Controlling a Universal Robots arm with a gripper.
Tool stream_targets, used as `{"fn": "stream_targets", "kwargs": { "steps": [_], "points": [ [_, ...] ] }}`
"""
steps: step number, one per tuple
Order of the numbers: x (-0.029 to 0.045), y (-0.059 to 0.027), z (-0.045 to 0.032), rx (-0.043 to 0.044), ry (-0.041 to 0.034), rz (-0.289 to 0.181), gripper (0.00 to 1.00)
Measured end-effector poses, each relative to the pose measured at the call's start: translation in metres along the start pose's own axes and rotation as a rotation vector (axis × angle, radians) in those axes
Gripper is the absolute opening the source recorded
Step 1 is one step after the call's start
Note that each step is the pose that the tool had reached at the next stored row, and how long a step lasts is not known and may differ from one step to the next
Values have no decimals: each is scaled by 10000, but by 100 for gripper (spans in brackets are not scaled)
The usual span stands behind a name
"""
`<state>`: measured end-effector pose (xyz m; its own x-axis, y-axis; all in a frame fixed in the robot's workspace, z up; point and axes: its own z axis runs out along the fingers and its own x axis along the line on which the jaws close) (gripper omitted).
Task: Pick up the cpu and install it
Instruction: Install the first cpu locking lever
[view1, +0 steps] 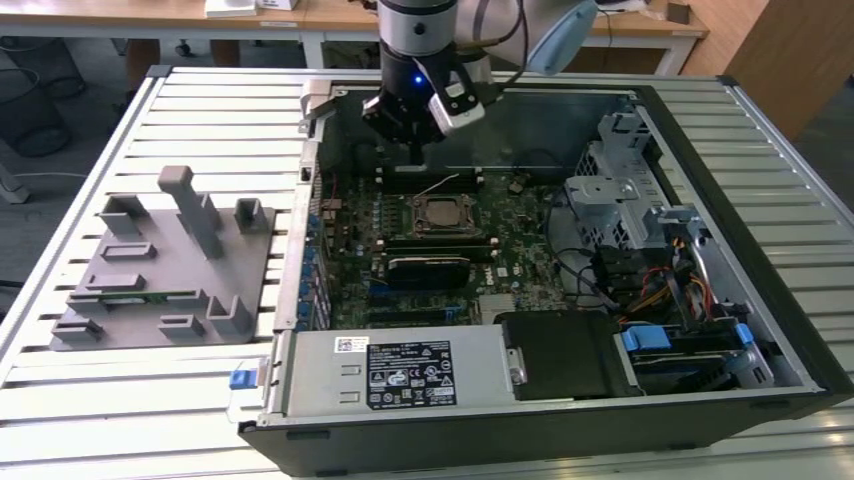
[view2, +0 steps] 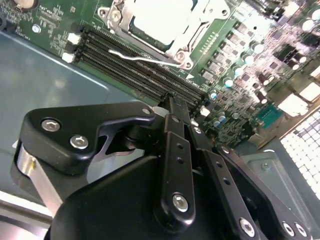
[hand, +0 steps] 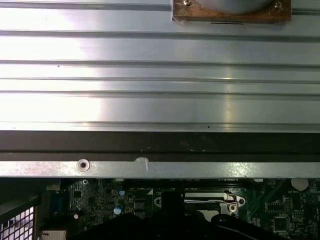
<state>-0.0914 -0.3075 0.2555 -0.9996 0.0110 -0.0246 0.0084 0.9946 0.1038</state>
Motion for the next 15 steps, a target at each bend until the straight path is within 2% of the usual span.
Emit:
{"fn": "stream_targets", "kwargs": {
  "steps": [10,15],
  "points": [
    [1,-13,21,-2,0,0,11],
    [-11,-16,39,-34,4,-23,11]
  ]
}}
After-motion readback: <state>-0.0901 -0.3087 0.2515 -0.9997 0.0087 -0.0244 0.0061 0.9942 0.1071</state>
